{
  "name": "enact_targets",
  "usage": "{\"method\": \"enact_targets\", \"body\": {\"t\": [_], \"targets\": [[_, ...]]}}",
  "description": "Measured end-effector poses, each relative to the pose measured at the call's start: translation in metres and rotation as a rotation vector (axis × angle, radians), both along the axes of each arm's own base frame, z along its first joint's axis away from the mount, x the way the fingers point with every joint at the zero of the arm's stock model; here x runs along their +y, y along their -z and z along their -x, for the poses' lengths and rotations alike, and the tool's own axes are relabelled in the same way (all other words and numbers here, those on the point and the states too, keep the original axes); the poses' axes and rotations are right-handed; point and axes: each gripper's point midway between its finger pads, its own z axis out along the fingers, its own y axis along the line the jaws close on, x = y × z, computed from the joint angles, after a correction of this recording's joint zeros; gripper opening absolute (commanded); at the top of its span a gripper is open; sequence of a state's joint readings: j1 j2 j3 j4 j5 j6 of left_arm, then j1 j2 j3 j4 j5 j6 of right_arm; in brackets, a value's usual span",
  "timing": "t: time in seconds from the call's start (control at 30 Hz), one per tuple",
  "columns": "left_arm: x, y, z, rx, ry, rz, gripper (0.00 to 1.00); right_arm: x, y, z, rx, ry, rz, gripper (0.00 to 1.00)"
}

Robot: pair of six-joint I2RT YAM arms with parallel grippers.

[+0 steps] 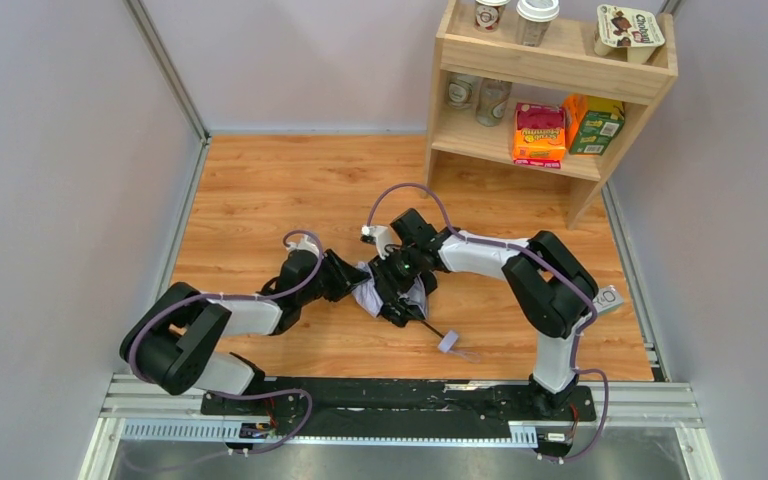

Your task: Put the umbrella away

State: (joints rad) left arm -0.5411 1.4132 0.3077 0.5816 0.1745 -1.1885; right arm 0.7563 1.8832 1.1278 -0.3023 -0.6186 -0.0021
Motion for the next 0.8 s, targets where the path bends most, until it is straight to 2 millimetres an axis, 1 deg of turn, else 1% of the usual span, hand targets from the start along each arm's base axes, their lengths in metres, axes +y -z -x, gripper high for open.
{"method": "enact_targets", "body": {"t": [0.03,0.07,0.13,0.17,0.2,0.3,0.4,0.5,0.57,0.6,0.67,0.7,0.73,0.8], "targets": [[0.0,-0.002,-0.001,-0.01,-0.003,0.004,0.23,-0.001,0.0,-0.001,-0.003,0.004,0.009,0.2],[0.0,-0.004,-0.003,-0.017,-0.008,0.008,0.12,-0.002,0.0,-0.002,-0.008,0.012,0.021,0.29],[0.0,-0.009,-0.004,-0.022,-0.021,0.022,0.0,-0.005,0.0,-0.003,-0.028,0.028,0.05,0.45],[-0.001,-0.013,-0.004,-0.025,-0.025,0.031,0.0,-0.006,-0.001,-0.002,-0.045,0.041,0.074,0.54],[-0.002,-0.016,-0.003,-0.026,-0.024,0.036,0.0,-0.008,-0.003,-0.001,-0.064,0.054,0.103,0.6],[0.0,-0.017,-0.001,-0.02,-0.029,0.029,0.0,-0.012,-0.012,0.006,-0.126,0.081,0.194,0.67],[0.002,-0.016,0.001,-0.007,-0.034,0.025,0.0,-0.017,-0.028,0.009,-0.182,0.107,0.274,0.73],[0.004,-0.016,0.002,0.002,-0.041,0.019,0.0,-0.019,-0.049,0.01,-0.239,0.125,0.317,0.77],[0.005,-0.016,0.003,0.007,-0.045,0.017,0.0,-0.019,-0.068,0.01,-0.274,0.13,0.319,0.79],[0.006,-0.016,0.004,0.01,-0.048,0.016,0.0,-0.015,-0.081,0.009,-0.295,0.133,0.299,0.81],[0.006,-0.015,0.004,0.017,-0.053,0.016,0.0,-0.009,-0.09,0.01,-0.311,0.129,0.273,0.84],[0.007,-0.015,0.005,0.022,-0.056,0.016,0.0,-0.005,-0.094,0.01,-0.32,0.127,0.262,0.88],[0.007,-0.014,0.005,0.03,-0.061,0.017,0.0,-0.002,-0.095,0.01,-0.329,0.126,0.255,0.93],[0.008,-0.012,0.007,0.057,-0.071,0.017,0.0,0.004,-0.09,0.011,-0.345,0.12,0.259,0.95]]}}
